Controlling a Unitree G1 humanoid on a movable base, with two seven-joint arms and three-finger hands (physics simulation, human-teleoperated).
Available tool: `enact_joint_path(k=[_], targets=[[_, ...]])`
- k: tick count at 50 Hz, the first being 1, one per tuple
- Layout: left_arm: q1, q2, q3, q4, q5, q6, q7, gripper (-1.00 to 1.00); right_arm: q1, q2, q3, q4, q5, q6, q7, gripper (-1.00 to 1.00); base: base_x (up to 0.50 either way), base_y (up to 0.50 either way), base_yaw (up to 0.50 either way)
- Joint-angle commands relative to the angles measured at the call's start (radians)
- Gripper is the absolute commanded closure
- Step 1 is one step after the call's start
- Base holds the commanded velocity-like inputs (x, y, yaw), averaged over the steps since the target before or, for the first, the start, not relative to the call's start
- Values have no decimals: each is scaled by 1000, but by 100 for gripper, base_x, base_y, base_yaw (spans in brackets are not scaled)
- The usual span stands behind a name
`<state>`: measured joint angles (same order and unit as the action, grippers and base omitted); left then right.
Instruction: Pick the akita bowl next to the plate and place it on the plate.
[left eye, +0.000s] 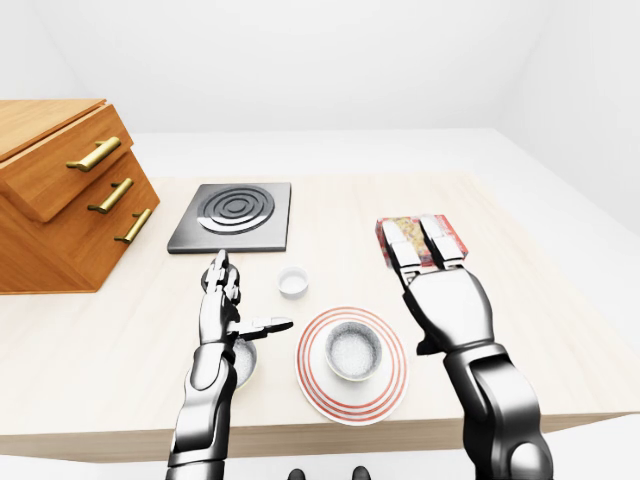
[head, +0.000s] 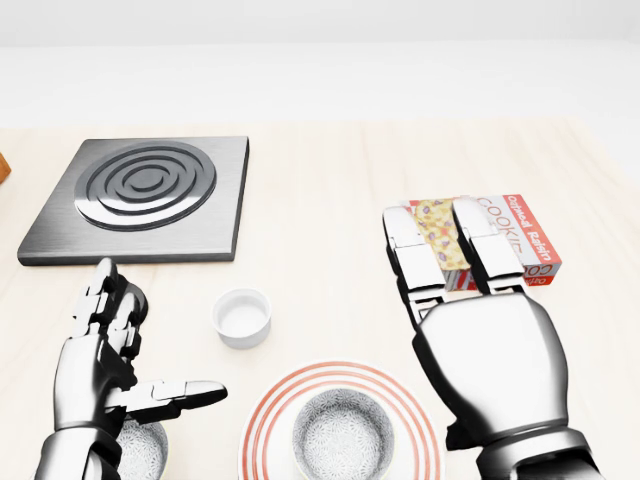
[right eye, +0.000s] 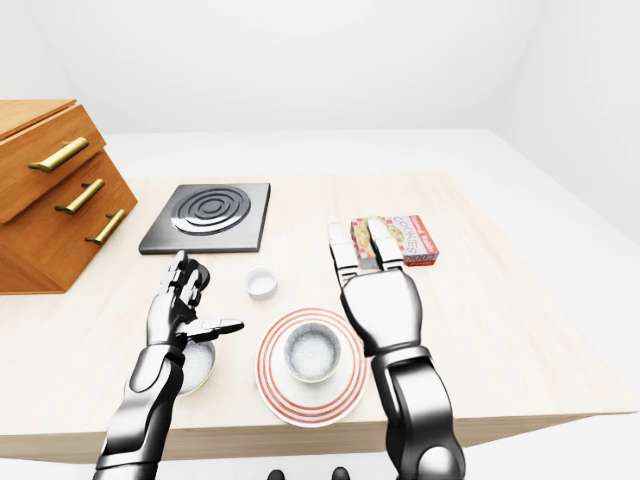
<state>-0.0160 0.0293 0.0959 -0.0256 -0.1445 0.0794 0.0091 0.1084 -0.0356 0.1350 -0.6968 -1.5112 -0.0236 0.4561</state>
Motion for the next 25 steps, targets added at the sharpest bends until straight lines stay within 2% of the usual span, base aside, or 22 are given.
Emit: enact_joint_path(k=[1,3,6,11,18,20,23,25], targets=[[-3,0,1,6,0,-4,0,-100,-85,-3,-97,-29,54,-3,85,-100,0,0,0],[-3,0,1,12,0,-9,-1,-100,-95,-7,-111,-28,61,-3,88,-100,0,0,0],[0,0,-1,-3,1,3,2,-100,-106,-10,-125,-34,69,0,100,-100,0,0,0],[-5,1,2,15,0,-10,-1,-100,-127,-16,-143,-38,80,5,117,-100,0,0,0],[-1,0,0,2,1,-1,1,-100,-151,-25,-162,-41,94,13,136,-100,0,0,0],[-6,1,2,21,0,-16,-2,-100,-157,-27,-166,-45,97,15,142,-100,0,0,0],[2,0,-1,-7,0,4,2,-100,-168,-29,-173,-52,101,20,156,-100,0,0,0],[2,0,0,-3,0,1,0,-100,-168,-32,-176,-49,104,19,152,-100,0,0,0]])
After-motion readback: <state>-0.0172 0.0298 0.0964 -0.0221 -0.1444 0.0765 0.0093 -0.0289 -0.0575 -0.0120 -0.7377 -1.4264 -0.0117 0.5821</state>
